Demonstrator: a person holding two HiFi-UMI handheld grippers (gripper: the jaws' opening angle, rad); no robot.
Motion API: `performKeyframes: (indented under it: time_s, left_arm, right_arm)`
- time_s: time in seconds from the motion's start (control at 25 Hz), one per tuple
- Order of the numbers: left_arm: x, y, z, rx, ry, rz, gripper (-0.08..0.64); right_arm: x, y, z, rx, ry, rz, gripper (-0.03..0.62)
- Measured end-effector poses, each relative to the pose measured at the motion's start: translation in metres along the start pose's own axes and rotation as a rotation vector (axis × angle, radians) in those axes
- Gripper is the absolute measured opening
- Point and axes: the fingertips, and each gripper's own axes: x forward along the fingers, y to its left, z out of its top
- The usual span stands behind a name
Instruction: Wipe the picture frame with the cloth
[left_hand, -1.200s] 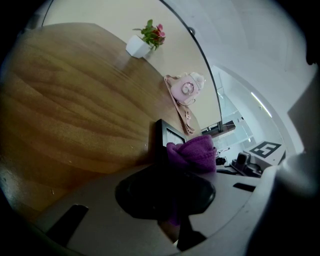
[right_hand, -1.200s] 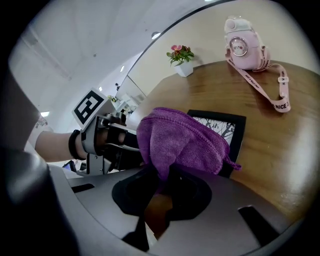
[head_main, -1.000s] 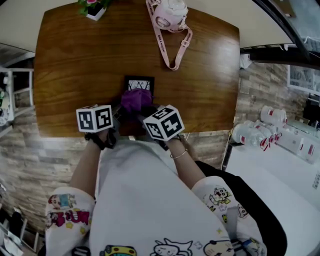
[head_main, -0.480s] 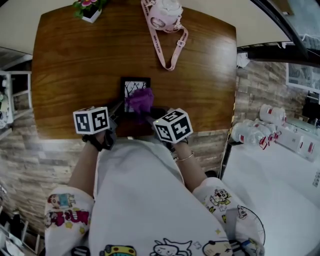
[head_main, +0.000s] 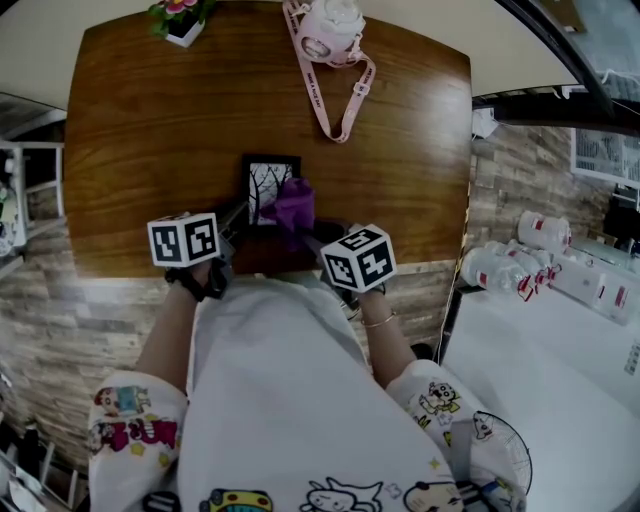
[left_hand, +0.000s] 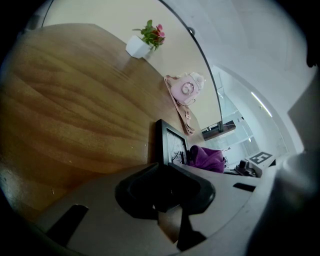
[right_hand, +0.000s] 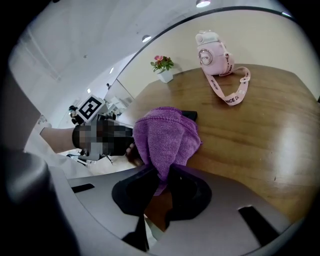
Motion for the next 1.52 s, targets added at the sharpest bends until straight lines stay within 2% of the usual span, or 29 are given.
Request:
performKeyframes:
  time_s: [0.4, 0.64, 0.92, 1.08, 1.28, 1.52]
  left_arm:
    - [0.0, 0.0, 0.0, -0.006, -0.008, 0.0, 0.057]
    - [-0.001, 0.0, 0.001, -0.005, -0.02, 0.006, 0.058]
    - [-0.02, -0.003, 0.006, -0.006, -0.077, 0.005, 0.086]
    - [-0.032, -0.007, 0.016, 0.034, -0.108, 0.023, 0.086]
    - [-0.047, -0.02, 0.031, 0.12, -0.156, 0.049, 0.086]
    - [-0.073, -0.054, 0.06, 0.236, -0.256, 0.046, 0.086]
  right_arm:
    - [-0.029, -0.031, -0.016, 0.054, -0.023, -0.086, 0.049]
    - [-0.051, -0.037, -0.005, 0.086, -0.106, -0.1, 0.049]
    - [-0.077, -0.037, 0.016, 0.066, -0.205, -0.112, 0.049]
    - [-0.088, -0.035, 0.032, 0.016, -0.246, -0.133, 0.051]
    - [-0.105, -0.03, 0.059, -0.041, -0.318, -0.143, 0.051]
    - [-0.132, -0.016, 0.102, -0.126, -0.456, -0.166, 0.051]
